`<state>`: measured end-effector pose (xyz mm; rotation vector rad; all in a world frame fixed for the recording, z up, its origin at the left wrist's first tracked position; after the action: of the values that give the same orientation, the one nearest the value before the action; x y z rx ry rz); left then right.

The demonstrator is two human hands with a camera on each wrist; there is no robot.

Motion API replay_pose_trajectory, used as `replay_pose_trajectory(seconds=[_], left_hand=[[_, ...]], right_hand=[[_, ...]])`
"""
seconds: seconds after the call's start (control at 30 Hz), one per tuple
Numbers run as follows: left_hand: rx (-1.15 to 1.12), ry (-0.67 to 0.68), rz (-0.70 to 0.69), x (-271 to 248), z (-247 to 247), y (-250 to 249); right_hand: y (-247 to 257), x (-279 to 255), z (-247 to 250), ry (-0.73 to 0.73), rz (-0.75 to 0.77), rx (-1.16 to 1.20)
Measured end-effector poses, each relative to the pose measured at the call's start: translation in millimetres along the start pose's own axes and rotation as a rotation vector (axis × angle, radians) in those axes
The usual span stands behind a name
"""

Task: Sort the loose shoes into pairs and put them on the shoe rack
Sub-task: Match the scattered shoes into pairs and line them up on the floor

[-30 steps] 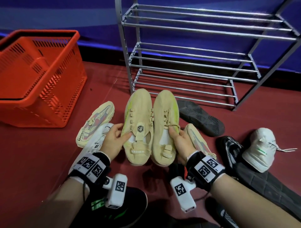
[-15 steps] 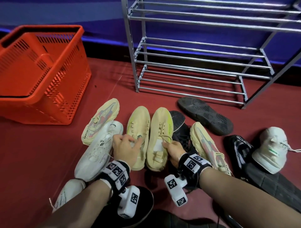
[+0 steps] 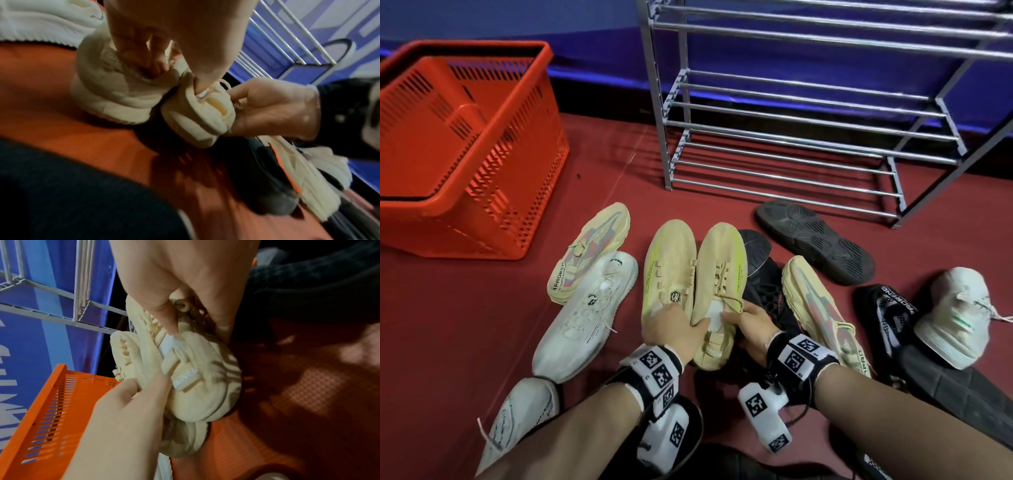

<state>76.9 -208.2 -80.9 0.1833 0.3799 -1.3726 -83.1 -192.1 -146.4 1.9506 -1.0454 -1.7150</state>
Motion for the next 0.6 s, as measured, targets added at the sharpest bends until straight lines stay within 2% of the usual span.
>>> replay_pose_trajectory(seconds=[0.17,0.4,0.53,0.6], left_hand=[[0.072,-0.144,-0.142,-22,3,-8],[-0.028,-0.059,-0.073,-16,-3,-8],[-0.107,0.044,-0.003,3,-11,2],[-0.169,0.034,-0.063,9,-9,0]], right_hand=[[-2,0,-3,0.006,0.021,0.023],[1,-3,-5,0.026,0.045,0.049],[6,-8,-9,0.035,0.074,0.004],[9,-8,-10,0.049,0.096,-0.006]])
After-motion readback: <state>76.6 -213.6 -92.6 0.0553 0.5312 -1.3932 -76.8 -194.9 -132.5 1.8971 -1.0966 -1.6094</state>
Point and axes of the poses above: each hand's wrist, its own x-axis towards the middle knuckle, its own z-axis out of the back of the hand, y = z × x, the point moved 10 cm from there along x, towards the middle knuckle, and after that the axes turned 5 degrees about x, right-handed, at the moved point
